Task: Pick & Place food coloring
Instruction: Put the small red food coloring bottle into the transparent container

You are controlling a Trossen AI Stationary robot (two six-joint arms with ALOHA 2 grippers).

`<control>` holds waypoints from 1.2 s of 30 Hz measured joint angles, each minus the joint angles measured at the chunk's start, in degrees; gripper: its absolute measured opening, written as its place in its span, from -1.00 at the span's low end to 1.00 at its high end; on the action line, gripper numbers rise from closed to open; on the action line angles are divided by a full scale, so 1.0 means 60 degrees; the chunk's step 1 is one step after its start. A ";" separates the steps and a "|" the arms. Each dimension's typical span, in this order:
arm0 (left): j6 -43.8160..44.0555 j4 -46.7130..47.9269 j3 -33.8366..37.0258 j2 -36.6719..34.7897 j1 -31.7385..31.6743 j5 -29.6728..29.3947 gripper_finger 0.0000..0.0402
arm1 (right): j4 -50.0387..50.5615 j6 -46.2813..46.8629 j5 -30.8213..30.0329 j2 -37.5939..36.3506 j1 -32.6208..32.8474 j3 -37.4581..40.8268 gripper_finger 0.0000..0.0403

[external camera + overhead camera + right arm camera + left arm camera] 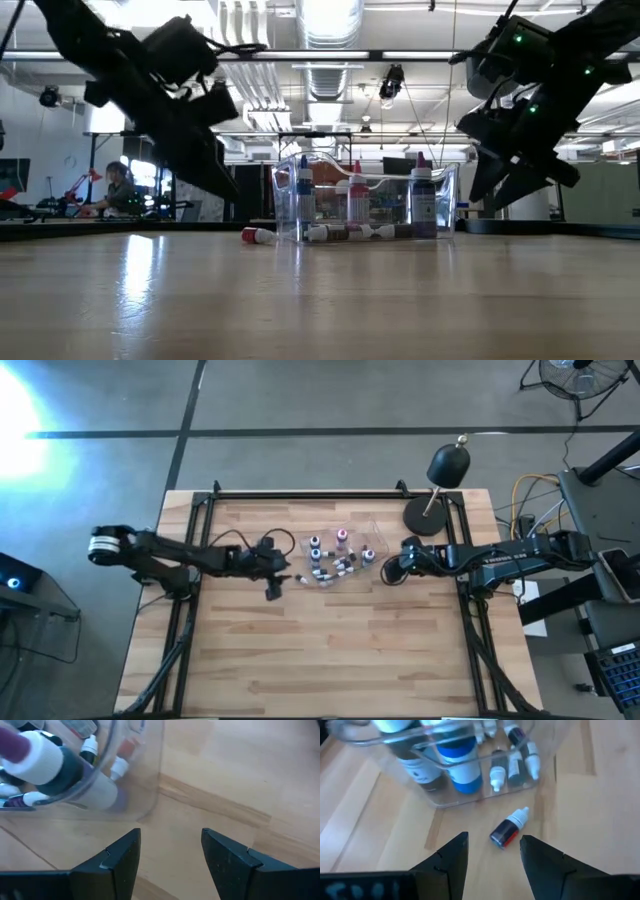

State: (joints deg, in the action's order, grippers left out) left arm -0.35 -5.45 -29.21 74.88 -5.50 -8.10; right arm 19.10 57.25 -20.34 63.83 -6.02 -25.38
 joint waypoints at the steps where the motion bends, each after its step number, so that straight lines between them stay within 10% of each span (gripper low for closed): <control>1: -0.0243 -0.0213 0.0024 0.0213 0.0000 0.0014 -0.23 | 0.0014 -0.0120 -0.0003 0.0000 0.0000 -0.0031 0.01; 15: -0.2403 -0.0165 -0.1677 0.3169 -0.0348 0.1200 -0.23 | 0.0012 -0.0564 0.0158 0.0002 0.0007 -0.0344 0.01; 36: -0.0509 0.1426 -0.2544 0.3528 -0.0608 0.2160 -0.67 | 0.0017 -0.1122 0.0157 0.0000 0.0018 -0.0340 0.01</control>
State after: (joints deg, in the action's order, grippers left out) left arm -3.40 3.11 -44.47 96.05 -9.15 4.86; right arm 19.20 50.52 -19.40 63.83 -5.91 -27.42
